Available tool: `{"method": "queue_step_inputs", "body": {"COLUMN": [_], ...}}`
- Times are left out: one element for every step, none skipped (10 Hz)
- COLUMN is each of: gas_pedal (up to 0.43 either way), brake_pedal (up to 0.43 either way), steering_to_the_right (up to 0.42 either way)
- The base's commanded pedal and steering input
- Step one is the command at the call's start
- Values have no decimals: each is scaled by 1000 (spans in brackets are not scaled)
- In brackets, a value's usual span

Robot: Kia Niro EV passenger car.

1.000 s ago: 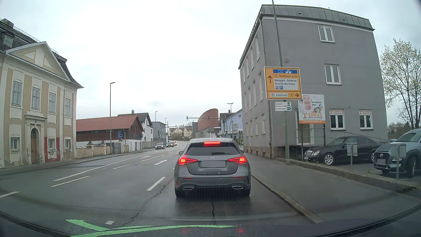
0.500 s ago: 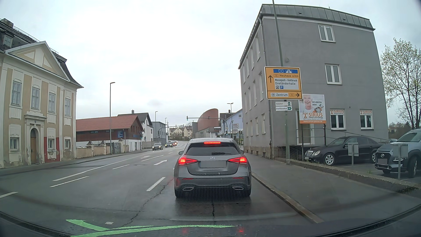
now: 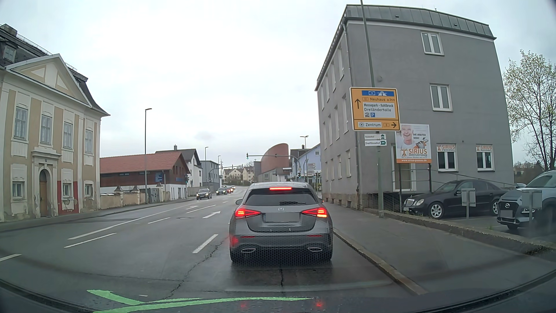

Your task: Follow the waypoints while adhering to traffic rules and regulations

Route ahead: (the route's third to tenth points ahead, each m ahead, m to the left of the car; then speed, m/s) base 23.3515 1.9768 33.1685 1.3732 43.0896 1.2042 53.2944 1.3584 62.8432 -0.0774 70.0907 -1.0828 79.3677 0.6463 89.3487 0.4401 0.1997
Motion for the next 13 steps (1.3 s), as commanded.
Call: {"method": "queue_step_inputs", "body": {"gas_pedal": [0,0,0,0,0,0,0,0,0,0,0,0,0], "brake_pedal": [37,30,30,30,30,30,30,30,30,30,30,30,30], "steering_to_the_right": [-14,-14,-14,-14,-14,-13,-13,-12,-12,-11,-10,-9,-8]}}
